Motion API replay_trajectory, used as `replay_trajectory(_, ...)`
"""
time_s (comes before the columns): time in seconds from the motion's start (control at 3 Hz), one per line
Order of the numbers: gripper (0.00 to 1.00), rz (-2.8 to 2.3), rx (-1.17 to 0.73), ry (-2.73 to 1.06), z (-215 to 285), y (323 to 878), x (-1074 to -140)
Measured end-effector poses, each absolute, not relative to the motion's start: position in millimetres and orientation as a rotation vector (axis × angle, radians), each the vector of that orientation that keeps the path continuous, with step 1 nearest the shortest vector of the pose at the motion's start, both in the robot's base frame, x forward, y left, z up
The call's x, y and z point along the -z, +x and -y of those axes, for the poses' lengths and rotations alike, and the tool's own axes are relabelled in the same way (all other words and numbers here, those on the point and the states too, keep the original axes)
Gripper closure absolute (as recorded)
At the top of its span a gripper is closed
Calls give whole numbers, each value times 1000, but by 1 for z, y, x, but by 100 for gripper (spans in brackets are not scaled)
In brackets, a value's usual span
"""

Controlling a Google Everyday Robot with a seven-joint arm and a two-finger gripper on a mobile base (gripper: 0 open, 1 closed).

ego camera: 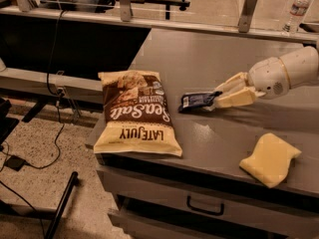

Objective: Move rxbar blueberry near brown chip bag

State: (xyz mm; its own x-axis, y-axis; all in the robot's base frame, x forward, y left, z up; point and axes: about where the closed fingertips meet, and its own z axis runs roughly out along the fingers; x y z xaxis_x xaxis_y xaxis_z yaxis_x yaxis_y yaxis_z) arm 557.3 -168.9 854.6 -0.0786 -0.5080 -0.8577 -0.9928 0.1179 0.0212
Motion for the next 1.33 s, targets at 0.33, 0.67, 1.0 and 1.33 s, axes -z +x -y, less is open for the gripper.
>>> replay_trajectory(0.33, 100, -1658, -893, -1507, 161, 553, -856)
replay_trajectory(0.67, 100, -1647, -903, -1517, 157, 551, -857)
replay_trajectory(1.0, 85, -1645, -905, -1518, 155, 552, -856)
replay_trajectory(1.33, 60, -1643, -907, -1518, 153, 553, -855)
